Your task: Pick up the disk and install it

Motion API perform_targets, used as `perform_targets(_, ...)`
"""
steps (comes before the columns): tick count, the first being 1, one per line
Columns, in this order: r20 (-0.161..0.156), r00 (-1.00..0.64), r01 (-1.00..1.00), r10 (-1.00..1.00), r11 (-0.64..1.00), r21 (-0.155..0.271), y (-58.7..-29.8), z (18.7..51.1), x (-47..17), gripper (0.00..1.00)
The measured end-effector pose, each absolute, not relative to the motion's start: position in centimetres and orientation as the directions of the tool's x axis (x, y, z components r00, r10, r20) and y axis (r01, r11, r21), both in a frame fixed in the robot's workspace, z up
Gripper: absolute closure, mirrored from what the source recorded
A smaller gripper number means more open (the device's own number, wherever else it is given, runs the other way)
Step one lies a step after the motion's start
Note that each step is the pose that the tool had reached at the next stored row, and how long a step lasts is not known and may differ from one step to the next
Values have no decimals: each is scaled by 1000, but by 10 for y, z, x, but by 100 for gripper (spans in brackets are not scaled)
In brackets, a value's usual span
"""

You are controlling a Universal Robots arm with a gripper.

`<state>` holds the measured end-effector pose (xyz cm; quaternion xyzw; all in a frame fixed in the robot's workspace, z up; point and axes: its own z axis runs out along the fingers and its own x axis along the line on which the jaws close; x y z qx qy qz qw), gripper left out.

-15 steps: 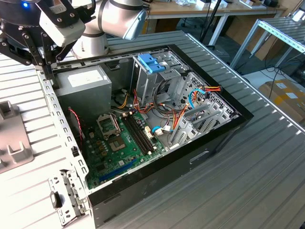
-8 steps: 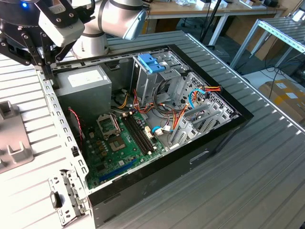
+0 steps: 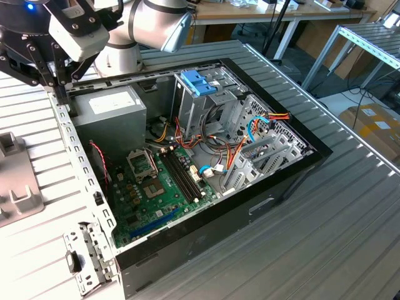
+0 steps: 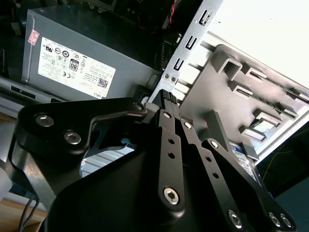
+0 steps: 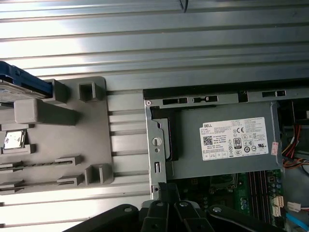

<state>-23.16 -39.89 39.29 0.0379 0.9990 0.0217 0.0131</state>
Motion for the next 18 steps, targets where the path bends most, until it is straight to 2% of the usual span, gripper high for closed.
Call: perform_targets(18, -24, -997, 75, 76, 996, 44, -399, 391, -236, 89)
